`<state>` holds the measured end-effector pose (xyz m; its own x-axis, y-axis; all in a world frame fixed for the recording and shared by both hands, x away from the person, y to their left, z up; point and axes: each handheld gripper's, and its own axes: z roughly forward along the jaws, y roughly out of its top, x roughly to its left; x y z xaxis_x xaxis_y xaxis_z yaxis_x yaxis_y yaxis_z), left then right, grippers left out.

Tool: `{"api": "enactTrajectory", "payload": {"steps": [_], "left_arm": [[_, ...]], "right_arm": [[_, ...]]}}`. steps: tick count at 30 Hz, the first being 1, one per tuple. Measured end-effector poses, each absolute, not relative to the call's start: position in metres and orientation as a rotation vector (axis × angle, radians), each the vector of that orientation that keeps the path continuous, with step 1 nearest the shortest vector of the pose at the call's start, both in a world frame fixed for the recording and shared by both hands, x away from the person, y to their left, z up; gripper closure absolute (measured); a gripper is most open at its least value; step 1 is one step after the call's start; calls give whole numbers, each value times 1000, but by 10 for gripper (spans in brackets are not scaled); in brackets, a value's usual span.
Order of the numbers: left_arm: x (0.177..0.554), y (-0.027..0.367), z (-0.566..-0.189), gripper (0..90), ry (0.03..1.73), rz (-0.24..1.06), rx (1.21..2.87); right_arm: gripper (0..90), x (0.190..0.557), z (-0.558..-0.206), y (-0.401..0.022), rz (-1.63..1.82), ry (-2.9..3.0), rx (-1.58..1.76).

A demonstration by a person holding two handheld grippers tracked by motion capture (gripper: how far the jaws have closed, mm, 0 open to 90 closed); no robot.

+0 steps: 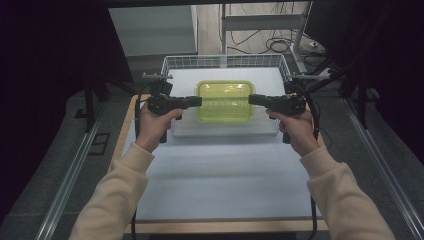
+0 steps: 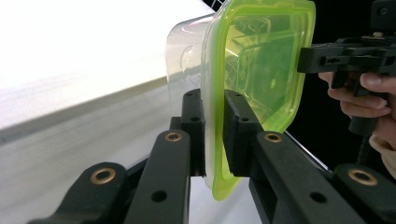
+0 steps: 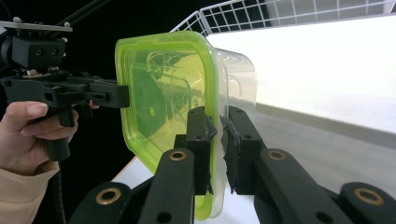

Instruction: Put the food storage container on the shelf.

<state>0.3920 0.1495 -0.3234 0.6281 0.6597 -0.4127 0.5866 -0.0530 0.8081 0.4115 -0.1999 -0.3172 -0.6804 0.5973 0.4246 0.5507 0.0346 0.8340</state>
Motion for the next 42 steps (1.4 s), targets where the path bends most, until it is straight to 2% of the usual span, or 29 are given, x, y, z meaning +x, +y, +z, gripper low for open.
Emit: {"api": "enactTrajectory", "payload": {"steps": [22,42], "left_arm": [[435,148,-309,804,1055,84,1716],[475,148,-320,799,1135,53,1708]], "right_arm": [[805,453,-299,-197,1739,2200,1305],[800,492,-310,-192,1693,2202,1422]]}}
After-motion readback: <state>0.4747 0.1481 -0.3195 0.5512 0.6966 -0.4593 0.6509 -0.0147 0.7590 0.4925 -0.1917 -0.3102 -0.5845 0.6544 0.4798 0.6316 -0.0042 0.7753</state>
